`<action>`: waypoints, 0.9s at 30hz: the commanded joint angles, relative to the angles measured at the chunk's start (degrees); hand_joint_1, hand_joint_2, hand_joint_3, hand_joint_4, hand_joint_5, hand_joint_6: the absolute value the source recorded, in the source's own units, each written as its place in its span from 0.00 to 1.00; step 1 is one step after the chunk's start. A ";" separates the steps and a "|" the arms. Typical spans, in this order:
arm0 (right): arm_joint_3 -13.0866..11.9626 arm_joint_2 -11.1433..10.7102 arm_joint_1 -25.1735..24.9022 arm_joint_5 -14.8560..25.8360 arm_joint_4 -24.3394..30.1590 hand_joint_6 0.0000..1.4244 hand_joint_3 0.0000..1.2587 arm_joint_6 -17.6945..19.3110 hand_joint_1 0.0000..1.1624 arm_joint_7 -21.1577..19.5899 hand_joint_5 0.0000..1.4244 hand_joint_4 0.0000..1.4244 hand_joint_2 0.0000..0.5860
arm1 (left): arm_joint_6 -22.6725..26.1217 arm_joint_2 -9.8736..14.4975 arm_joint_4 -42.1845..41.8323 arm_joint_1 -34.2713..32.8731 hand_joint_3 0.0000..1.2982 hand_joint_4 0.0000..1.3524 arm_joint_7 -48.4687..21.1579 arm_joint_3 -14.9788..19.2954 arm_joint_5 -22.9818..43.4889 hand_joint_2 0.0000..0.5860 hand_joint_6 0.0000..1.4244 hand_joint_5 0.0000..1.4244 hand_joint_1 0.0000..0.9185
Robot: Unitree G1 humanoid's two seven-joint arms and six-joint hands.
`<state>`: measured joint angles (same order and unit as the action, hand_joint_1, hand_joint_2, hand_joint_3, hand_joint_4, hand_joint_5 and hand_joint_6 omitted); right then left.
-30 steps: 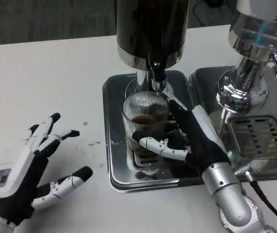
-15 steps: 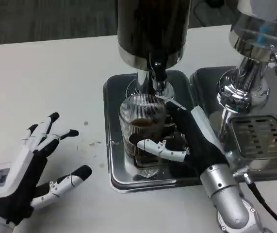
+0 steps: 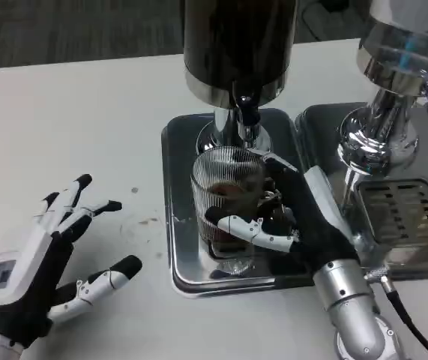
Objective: Grasp the cup under the faucet to collect the drink, then remove the cup.
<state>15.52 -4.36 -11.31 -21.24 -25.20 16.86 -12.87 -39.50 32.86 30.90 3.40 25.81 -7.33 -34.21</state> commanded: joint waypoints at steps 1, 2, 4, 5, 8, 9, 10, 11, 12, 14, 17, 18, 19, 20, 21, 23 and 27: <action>-0.73 0.31 0.25 0.01 -0.59 0.55 0.28 1.68 0.78 -1.16 0.44 0.32 0.33 | 0.26 -0.01 0.08 0.13 0.22 0.00 -0.59 0.19 0.40 0.23 0.00 0.03 0.00; -0.79 0.38 0.28 0.07 -0.84 0.55 0.28 1.87 0.78 -1.37 0.45 0.33 0.32 | 0.29 -0.05 0.11 0.08 0.22 0.00 -0.62 0.19 0.43 0.23 0.00 0.03 0.00; -1.13 0.62 0.71 0.06 -1.07 0.56 0.28 3.09 0.77 -2.70 0.46 0.33 0.32 | 0.25 -0.08 0.17 -0.02 0.22 0.00 -0.66 0.15 0.44 0.23 0.00 0.03 0.00; -1.27 0.56 0.80 0.15 -1.16 0.57 0.29 3.64 0.77 -2.87 0.47 0.33 0.32 | 0.27 -0.11 0.12 -0.01 0.22 0.00 -0.69 0.14 0.44 0.23 0.00 0.03 0.00; -1.68 0.47 1.08 0.11 -1.22 0.62 0.31 4.47 0.77 -3.57 0.49 0.36 0.32 | 0.18 -0.14 0.07 -0.01 0.22 0.00 -0.82 0.16 0.54 0.23 0.00 0.03 0.00; -1.84 0.49 1.12 0.19 -1.30 0.63 0.32 4.56 0.77 -3.70 0.50 0.36 0.32 | 0.14 -0.13 0.07 -0.02 0.22 0.00 -0.86 0.17 0.56 0.23 0.00 0.03 0.00; -1.91 0.43 1.16 0.07 -1.26 0.63 0.32 4.67 0.77 -3.88 0.50 0.37 0.32 | 0.15 -0.16 0.08 -0.06 0.22 0.00 -0.95 0.16 0.59 0.23 0.00 0.03 0.00; -1.93 0.42 1.22 -0.04 -1.22 0.64 0.32 4.75 0.77 -4.05 0.51 0.37 0.32 | 0.13 -0.16 0.11 -0.12 0.22 0.00 -1.10 0.12 0.64 0.23 0.00 0.03 0.00; -1.96 0.44 1.30 -0.13 -1.15 0.65 0.33 4.78 0.77 -4.21 0.51 0.37 0.32 | 0.11 -0.14 0.14 -0.15 0.22 0.00 -1.20 0.10 0.68 0.23 0.00 0.03 0.00; -2.06 0.49 1.37 -0.03 -1.28 0.65 0.33 4.93 0.77 -4.30 0.52 0.38 0.32 | 0.04 -0.18 0.17 -0.23 0.22 0.00 -1.34 0.07 0.70 0.23 0.00 0.03 0.00; -2.08 0.48 1.68 -0.26 -0.93 0.67 0.34 5.74 0.77 -4.99 0.52 0.39 0.32 | -0.08 -0.24 0.25 -0.30 0.22 0.00 -1.43 0.08 0.76 0.23 0.00 0.03 0.00; -2.18 0.57 1.80 -0.13 -0.83 0.67 0.34 5.99 0.77 -5.17 0.53 0.39 0.32 | -0.11 -0.26 0.24 -0.35 0.22 0.00 -1.45 0.03 0.70 0.23 0.00 0.03 0.00; -2.24 0.64 1.97 -0.28 -0.48 0.67 0.34 5.89 0.77 -5.51 0.53 0.39 0.32 | -0.16 -0.23 0.28 -0.40 0.22 0.00 -1.48 0.01 0.68 0.23 0.00 0.03 0.00; -2.30 0.59 2.08 -0.32 -0.33 0.68 0.34 5.94 0.77 -5.64 0.53 0.39 0.32 | -0.18 -0.21 0.25 -0.43 0.22 0.00 -1.49 -0.02 0.62 0.23 0.00 0.03 0.00; -2.29 0.54 2.12 -0.41 -0.26 0.68 0.35 5.95 0.77 -5.72 0.53 0.39 0.32 | -0.22 -0.20 0.20 -0.46 0.22 0.00 -1.53 -0.05 0.59 0.23 0.00 0.03 0.00; -2.39 0.53 2.17 -0.39 -0.49 0.69 0.35 5.96 0.77 -5.96 0.54 0.40 0.32 | -0.31 -0.21 0.20 -0.56 0.22 0.00 -1.61 -0.10 0.58 0.23 0.00 0.03 0.00; -2.42 0.56 2.58 -0.62 -0.21 0.71 0.35 6.64 0.77 -6.51 0.55 0.40 0.32 | -0.47 -0.19 0.48 -0.86 0.22 0.00 -1.79 -0.18 0.66 0.23 0.00 0.03 0.00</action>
<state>13.59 -4.27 -9.06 -21.44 -26.57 20.88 -17.76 -39.53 32.79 30.95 2.99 24.73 -7.36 -34.05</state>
